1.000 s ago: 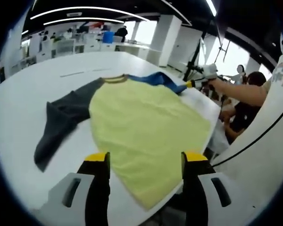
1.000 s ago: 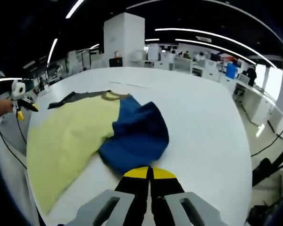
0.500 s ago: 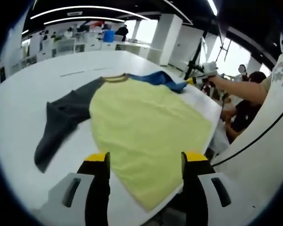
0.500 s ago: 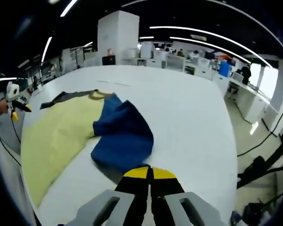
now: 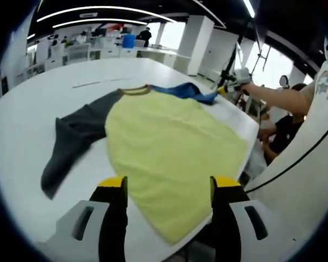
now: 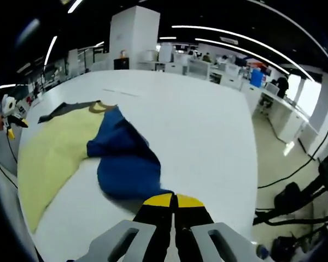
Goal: Fold the garment on the visible template until the final outline fits inside the template.
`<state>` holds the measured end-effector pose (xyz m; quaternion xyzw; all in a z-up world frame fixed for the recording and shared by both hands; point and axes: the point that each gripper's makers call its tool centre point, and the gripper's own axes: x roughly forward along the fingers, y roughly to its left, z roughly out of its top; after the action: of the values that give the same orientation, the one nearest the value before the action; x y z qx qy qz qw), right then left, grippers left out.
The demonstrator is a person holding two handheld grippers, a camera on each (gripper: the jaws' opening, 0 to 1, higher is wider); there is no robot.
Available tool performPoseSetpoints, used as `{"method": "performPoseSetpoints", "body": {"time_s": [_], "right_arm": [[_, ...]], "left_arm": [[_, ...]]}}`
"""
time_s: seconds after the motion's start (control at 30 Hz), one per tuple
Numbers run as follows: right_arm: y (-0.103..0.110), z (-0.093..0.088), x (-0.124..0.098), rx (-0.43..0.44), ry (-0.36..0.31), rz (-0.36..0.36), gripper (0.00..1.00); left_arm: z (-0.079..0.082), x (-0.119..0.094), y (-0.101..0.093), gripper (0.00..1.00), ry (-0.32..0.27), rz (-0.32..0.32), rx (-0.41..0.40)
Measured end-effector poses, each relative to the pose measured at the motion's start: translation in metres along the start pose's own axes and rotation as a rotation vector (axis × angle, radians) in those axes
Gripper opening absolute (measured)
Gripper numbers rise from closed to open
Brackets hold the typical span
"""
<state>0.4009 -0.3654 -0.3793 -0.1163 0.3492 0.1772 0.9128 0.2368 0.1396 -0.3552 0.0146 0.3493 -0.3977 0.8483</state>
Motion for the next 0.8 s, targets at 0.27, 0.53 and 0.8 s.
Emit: {"method": "performPoseSetpoints", "body": {"time_s": [0.27,0.53,0.8], "right_arm": [[-0.028,0.002,0.003,0.005,0.038,-0.039,0.00],[-0.032,-0.001,0.000,0.002,0.074,-0.062,0.00],[-0.046,-0.009,-0.006,0.006,0.113,-0.093,0.00]], "left_arm": [[-0.001,-0.004,0.003,0.58,0.001,0.021,-0.014],[-0.001,-0.005,0.004,0.58,0.000,0.032,-0.020],[-0.003,-0.005,0.003,0.58,0.007,0.037,-0.021]]}}
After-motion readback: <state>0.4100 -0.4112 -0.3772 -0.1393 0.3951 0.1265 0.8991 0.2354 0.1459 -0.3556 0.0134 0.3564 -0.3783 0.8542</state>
